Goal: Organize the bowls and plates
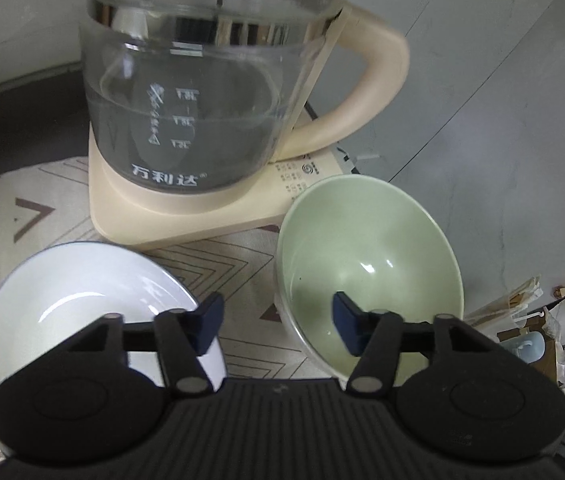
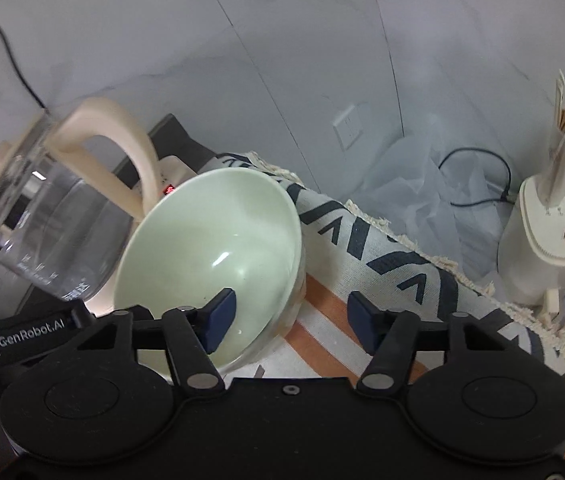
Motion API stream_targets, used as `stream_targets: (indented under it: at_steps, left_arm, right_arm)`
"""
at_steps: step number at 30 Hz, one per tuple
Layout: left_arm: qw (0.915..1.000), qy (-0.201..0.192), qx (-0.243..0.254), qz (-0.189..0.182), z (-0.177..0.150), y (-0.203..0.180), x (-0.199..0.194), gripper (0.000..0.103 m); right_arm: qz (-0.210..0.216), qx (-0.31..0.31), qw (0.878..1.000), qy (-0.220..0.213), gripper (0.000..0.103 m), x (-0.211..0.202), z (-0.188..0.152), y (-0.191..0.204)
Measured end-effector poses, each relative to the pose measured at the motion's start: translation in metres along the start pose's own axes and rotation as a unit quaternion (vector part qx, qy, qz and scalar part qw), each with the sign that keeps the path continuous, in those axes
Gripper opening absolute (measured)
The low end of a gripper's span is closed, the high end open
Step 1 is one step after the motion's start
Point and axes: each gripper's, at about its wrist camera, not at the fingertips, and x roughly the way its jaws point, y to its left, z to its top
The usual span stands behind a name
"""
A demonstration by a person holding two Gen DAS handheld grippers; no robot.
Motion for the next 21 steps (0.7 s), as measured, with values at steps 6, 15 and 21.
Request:
stream_targets:
  at_steps: [6,15,21]
  left_arm:
    - [0.9997,0.019,-0.011,-0.008,-0.004,-0.002,0.017,0.015]
    - [1.0,-0.005,-0.006,-0.005,-0.009,-0.008,-0.008,0.015]
    - [0.9998,-0.016,-0.012,0.003,-0.016,-0.009,-0.028,0.015]
  right_arm:
    - [0.019,0.018,0.999,0.027,0.022,0.019,0.002,-0.005]
    - [0.005,-0.009,1.0,0.023,0.019,0.001,-0.001,0.006]
    - [0.01,-0.026,1.0,0.014,0.019,-0.016,-0.004,0.016]
